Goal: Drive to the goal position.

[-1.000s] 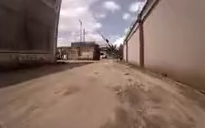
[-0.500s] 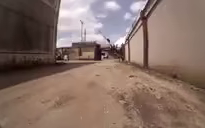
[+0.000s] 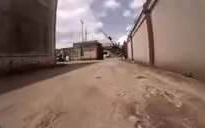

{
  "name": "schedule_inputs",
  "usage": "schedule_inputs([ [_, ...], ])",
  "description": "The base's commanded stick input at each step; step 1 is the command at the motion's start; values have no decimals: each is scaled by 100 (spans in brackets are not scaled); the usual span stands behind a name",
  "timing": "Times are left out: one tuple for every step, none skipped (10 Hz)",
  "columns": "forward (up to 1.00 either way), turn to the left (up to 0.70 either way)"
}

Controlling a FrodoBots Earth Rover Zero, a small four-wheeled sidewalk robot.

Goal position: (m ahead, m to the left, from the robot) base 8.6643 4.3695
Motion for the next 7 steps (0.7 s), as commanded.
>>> schedule_inputs([
  [85, 0],
  [85, 0],
  [85, 0],
  [85, 0],
  [85, 0],
  [85, 0],
  [85, 0],
])
